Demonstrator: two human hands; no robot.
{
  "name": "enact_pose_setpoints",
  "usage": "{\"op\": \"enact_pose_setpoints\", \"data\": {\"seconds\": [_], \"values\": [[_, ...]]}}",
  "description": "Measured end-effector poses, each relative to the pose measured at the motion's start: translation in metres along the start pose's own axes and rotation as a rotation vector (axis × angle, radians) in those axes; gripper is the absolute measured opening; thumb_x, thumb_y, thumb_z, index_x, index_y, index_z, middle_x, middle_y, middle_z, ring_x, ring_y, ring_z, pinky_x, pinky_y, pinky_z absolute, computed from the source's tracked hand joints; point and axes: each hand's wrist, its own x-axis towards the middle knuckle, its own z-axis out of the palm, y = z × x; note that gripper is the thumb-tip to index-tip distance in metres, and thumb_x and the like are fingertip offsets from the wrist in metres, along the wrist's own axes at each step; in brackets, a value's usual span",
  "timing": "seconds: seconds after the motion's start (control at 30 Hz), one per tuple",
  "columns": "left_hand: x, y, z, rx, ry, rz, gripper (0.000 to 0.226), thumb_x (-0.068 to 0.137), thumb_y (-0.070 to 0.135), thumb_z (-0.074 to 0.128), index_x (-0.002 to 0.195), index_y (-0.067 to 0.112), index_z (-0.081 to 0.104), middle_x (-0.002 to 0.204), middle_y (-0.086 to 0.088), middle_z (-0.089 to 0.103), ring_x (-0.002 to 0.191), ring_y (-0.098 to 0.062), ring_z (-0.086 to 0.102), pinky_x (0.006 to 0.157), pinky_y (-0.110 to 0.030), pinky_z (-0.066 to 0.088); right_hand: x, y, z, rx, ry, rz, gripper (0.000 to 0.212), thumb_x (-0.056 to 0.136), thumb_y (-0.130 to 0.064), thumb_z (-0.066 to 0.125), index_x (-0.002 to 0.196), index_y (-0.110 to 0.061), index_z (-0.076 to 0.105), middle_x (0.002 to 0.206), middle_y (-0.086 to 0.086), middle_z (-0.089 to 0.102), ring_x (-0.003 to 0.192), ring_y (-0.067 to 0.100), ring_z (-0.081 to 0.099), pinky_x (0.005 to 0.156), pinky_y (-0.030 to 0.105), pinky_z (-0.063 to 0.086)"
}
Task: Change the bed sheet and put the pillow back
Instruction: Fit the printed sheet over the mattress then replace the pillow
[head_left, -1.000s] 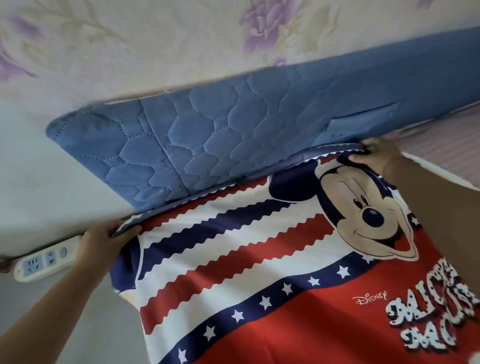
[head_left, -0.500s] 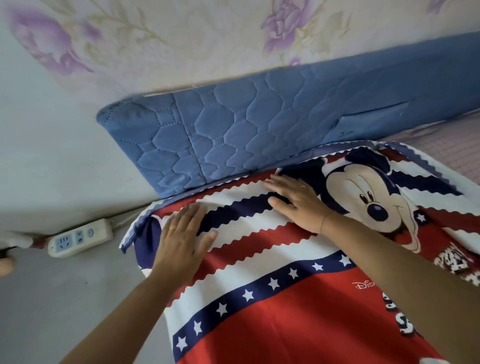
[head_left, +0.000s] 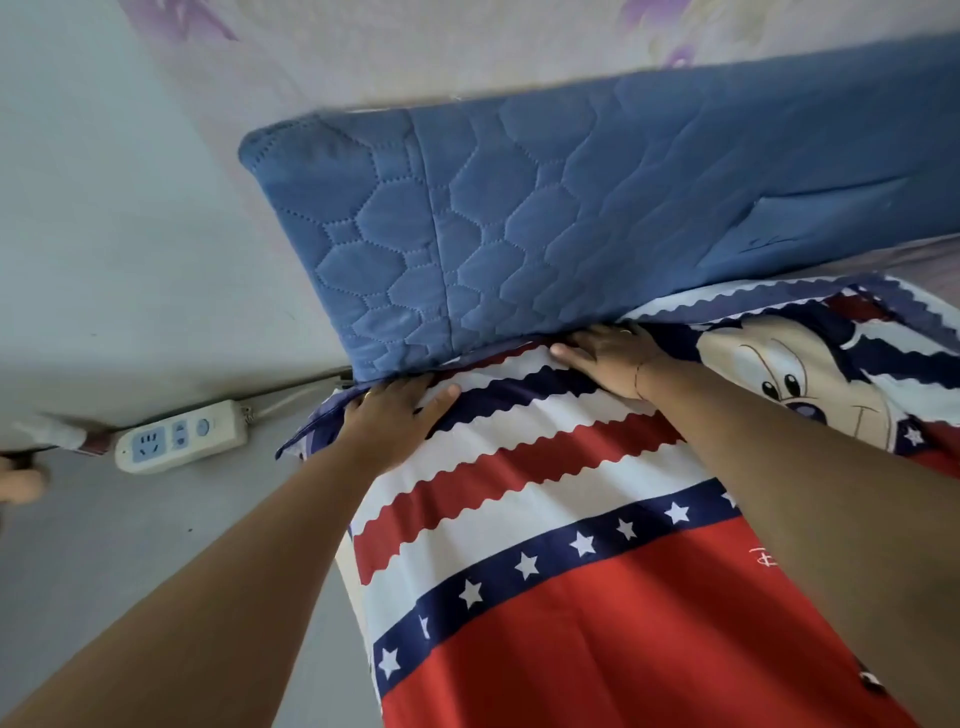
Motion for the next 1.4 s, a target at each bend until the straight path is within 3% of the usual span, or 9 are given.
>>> {"op": "enact_pose_setpoints", "data": {"seconds": [0.1,0.23,0.4,0.57,0.67,0.9,1.03,1.2,1.4], "values": [[-0.004,0.004,-0.002,0.019,0.006,-0.011,0.088,0.076,0.08,0.005,0.144,0.036,0.04,0.152,0.007,0.039,0.143,-0.02,0.028,0.115,-0.051,0.022,-0.008,-0.002,0.003,-0.021,0.093,-0.012,0.057,0.099,-0.057,0.014,0.141,-0.029,0.041,0.149,0.001,0.041,0.141,0.019,0.029,0.118,0.042,0.012],[-0.031,-0.003,0.0,0.019,0.11,-0.068,0.096,0.07,0.08,0.003,0.148,0.034,0.034,0.155,0.007,0.033,0.145,-0.018,0.024,0.118,-0.044,0.018,-0.034,-0.027,0.02,0.181,0.371,-0.144,0.088,0.084,-0.078,0.003,0.139,-0.027,0.05,0.146,-0.002,0.046,0.138,0.018,0.037,0.116,0.045,0.023],[-0.028,-0.018,-0.001,-0.021,0.091,-0.093,0.098,0.068,0.082,0.002,0.147,0.035,0.035,0.155,0.006,0.034,0.145,-0.019,0.024,0.118,-0.044,0.019,-0.036,-0.073,0.019,0.077,0.221,-0.265,0.102,0.073,-0.081,-0.011,0.146,-0.03,0.037,0.153,-0.006,0.034,0.143,0.015,0.025,0.118,0.04,0.014],[-0.013,-0.027,-0.003,-0.183,-0.006,-0.099,0.063,0.096,0.063,0.029,0.146,0.025,0.039,0.152,0.001,0.032,0.14,-0.026,0.03,0.116,-0.04,0.023,0.0,-0.086,0.01,0.031,0.065,-0.161,0.07,0.093,-0.067,0.004,0.142,-0.035,0.042,0.153,-0.004,0.036,0.144,0.02,0.025,0.118,0.047,0.012],[-0.012,-0.024,-0.006,-0.245,-0.044,-0.131,0.062,0.096,0.062,0.029,0.147,0.027,0.035,0.153,0.003,0.027,0.14,-0.031,0.03,0.113,-0.042,0.025,0.009,-0.089,0.004,0.062,-0.015,-0.088,0.069,0.093,-0.066,0.003,0.14,-0.037,0.046,0.152,-0.001,0.037,0.143,0.024,0.027,0.116,0.049,0.012],[-0.045,0.011,-0.005,0.118,0.09,-0.047,0.096,0.073,0.081,-0.005,0.151,0.033,0.023,0.16,0.008,0.02,0.148,-0.016,0.008,0.12,-0.048,0.003,-0.029,-0.081,0.02,0.137,0.216,-0.18,0.106,0.067,-0.083,-0.022,0.15,-0.037,0.026,0.158,-0.008,0.025,0.147,0.014,0.014,0.12,0.047,0.004],[-0.048,0.049,0.011,0.237,0.056,0.152,0.101,0.07,0.078,-0.017,0.154,0.029,0.009,0.163,0.006,0.007,0.15,-0.017,-0.002,0.12,-0.045,-0.006,-0.062,-0.047,0.023,0.086,0.253,0.006,0.105,0.066,-0.083,-0.02,0.15,-0.037,0.023,0.16,-0.009,0.016,0.148,0.015,0.006,0.119,0.049,-0.003],[-0.028,0.095,0.027,0.313,-0.012,0.29,0.093,0.078,0.074,-0.011,0.155,0.022,-0.001,0.163,0.001,-0.002,0.15,-0.019,-0.006,0.121,-0.046,-0.004,-0.063,0.05,0.011,0.003,0.249,0.368,0.094,0.074,-0.071,-0.015,0.151,-0.031,0.024,0.16,-0.001,0.02,0.148,0.021,0.011,0.117,0.052,0.009],[0.01,0.158,0.051,0.376,-0.109,0.436,0.098,0.071,0.074,-0.016,0.154,0.023,-0.007,0.163,-0.002,-0.008,0.149,-0.022,-0.011,0.121,-0.045,-0.004,-0.063,0.134,-0.001,0.016,0.232,0.453,0.068,0.094,-0.06,0.007,0.148,-0.023,0.026,0.158,0.005,0.017,0.146,0.028,0.012,0.115,0.055,0.013]]}}
